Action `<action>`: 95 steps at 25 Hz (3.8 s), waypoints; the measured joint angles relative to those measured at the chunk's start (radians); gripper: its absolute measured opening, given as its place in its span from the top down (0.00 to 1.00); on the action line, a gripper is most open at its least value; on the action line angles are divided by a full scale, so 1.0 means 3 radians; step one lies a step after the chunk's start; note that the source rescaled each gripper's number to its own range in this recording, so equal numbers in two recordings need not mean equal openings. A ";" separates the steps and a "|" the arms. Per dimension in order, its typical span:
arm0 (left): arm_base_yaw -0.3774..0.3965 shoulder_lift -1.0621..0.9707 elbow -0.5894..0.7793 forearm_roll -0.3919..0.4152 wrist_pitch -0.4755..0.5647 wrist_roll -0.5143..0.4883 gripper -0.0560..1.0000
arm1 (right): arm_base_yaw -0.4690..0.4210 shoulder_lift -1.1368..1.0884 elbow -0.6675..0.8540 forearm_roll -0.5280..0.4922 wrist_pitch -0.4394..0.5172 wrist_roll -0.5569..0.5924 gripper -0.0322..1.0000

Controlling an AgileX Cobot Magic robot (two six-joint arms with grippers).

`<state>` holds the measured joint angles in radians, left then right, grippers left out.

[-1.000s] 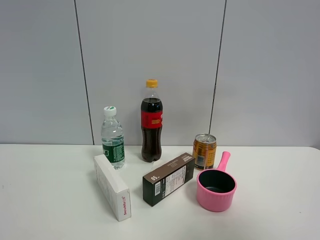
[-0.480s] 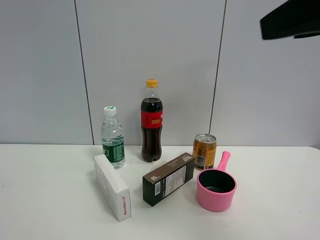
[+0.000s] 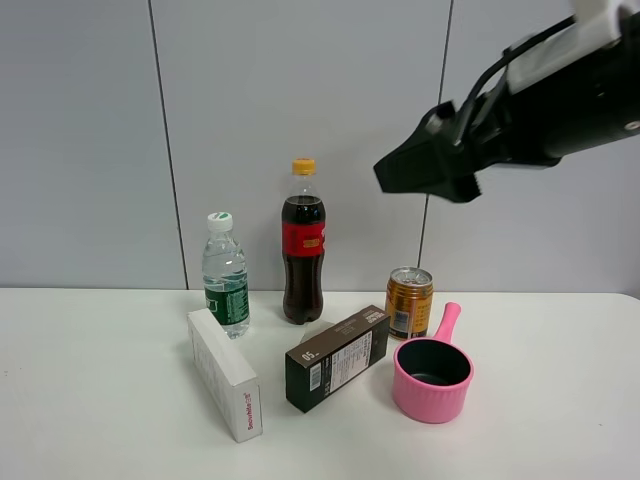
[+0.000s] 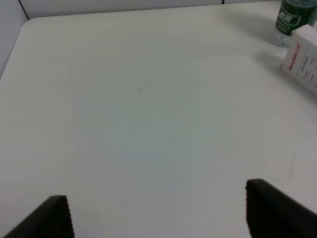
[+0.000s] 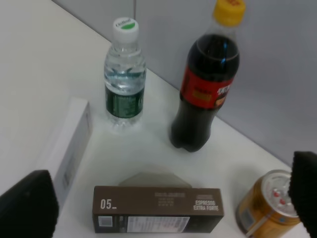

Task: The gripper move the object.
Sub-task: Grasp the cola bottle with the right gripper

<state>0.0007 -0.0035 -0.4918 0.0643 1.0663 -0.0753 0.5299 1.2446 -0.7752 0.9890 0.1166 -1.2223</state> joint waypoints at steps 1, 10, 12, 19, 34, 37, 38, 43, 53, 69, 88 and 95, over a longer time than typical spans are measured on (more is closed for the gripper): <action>0.0000 0.0000 0.0000 0.0000 0.0000 0.0000 0.00 | 0.0089 0.0100 -0.0003 -0.0040 -0.0143 0.0122 0.00; 0.0000 0.0000 0.0000 0.0000 0.0000 0.0004 0.00 | 0.0477 0.0849 -0.0003 -0.0055 -0.1045 0.1175 0.06; 0.0000 0.0000 0.0000 0.0000 0.0000 0.0004 0.00 | 0.0477 0.0965 -0.0003 -0.0052 -0.1237 0.1212 0.07; 0.0000 0.0000 0.0000 0.0000 0.0000 0.0004 0.00 | 0.0477 0.1236 -0.0003 -0.0113 -0.2153 0.1219 0.07; 0.0000 0.0000 0.0000 0.0000 0.0000 0.0000 0.00 | 0.0477 0.2020 -0.0006 -0.1709 -0.3221 0.2794 0.07; 0.0000 0.0000 0.0000 0.0000 0.0000 0.0000 0.00 | 0.0471 0.2127 -0.0021 -0.1709 -0.3328 0.2884 0.07; 0.0000 0.0000 0.0000 0.0000 0.0000 0.0000 0.00 | 0.0454 0.2157 -0.0052 -0.1709 -0.3345 0.2908 0.07; 0.0000 0.0000 0.0000 0.0000 0.0000 0.0004 0.00 | 0.0337 0.2331 -0.0332 -0.1709 -0.3264 0.2988 0.07; 0.0000 0.0000 0.0000 0.0000 0.0000 0.0004 0.00 | 0.0290 0.2666 -0.0954 -0.1968 -0.2934 0.3017 0.07; 0.0000 0.0000 0.0000 0.0000 0.0000 0.0002 0.00 | 0.0286 0.3149 -0.1472 -0.1941 -0.2920 0.3014 0.07; 0.0000 0.0000 0.0000 0.0000 0.0000 0.0002 0.00 | 0.0208 0.3580 -0.2081 -0.2021 -0.2834 0.3068 0.07; 0.0000 0.0000 0.0000 0.0000 0.0000 0.0002 0.00 | 0.0208 0.3705 -0.2256 -0.2179 -0.2711 0.3188 0.08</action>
<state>0.0007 -0.0035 -0.4918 0.0643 1.0663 -0.0746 0.5923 2.3560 -1.4521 0.3353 -0.6967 -0.2659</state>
